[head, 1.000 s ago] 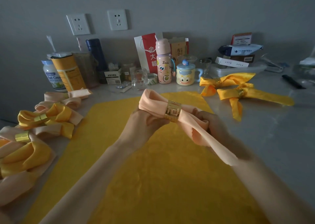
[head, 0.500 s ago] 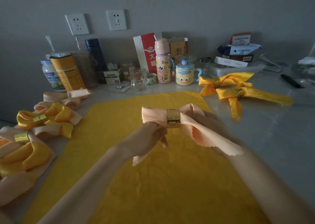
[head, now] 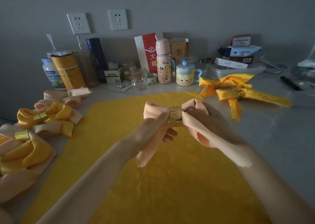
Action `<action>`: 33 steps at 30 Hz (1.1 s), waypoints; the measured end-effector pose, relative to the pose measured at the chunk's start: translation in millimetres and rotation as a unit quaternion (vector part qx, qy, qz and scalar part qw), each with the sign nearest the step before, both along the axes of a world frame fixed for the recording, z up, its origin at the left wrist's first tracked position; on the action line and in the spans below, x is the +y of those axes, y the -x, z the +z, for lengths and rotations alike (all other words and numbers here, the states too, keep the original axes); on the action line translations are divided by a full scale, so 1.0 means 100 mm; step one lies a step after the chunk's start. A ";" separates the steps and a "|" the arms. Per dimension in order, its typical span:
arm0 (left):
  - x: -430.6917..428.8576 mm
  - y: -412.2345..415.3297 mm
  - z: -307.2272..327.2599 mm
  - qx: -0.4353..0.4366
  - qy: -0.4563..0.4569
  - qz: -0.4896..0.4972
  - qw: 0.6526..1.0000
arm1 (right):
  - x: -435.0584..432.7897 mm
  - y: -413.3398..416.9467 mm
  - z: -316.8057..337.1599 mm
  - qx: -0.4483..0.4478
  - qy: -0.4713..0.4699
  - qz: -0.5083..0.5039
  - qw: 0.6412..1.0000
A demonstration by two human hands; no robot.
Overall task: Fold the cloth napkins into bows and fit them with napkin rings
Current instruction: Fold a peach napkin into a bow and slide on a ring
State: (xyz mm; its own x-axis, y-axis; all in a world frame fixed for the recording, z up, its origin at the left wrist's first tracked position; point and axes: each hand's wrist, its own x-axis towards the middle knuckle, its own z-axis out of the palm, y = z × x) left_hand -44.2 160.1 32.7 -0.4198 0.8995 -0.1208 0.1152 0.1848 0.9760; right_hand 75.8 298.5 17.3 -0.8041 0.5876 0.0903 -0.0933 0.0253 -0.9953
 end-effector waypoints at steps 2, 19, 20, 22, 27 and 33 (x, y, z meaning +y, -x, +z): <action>0.00 -0.03 -0.03 -0.012 -0.013 0.021 1.000 | 0.05 0.01 -0.03 0.010 0.001 0.023 1.000; 0.02 -0.01 -0.19 0.083 -0.074 -0.001 0.994 | -0.06 -0.10 0.13 -0.167 -0.219 0.097 0.957; 0.02 -0.01 -0.19 0.081 -0.067 0.004 0.994 | -0.06 -0.10 0.12 -0.161 -0.235 0.085 0.955; 0.05 -0.03 -0.20 0.096 -0.056 0.014 0.994 | -0.05 -0.09 0.09 -0.151 -0.275 0.051 0.948; 0.12 -0.04 -0.26 0.107 -0.028 0.060 0.992 | -0.09 -0.01 -0.01 -0.123 -0.390 -0.045 0.912; 0.12 0.01 -0.31 0.189 -0.009 0.054 0.980 | -0.07 0.01 -0.10 -0.108 -0.437 -0.074 0.890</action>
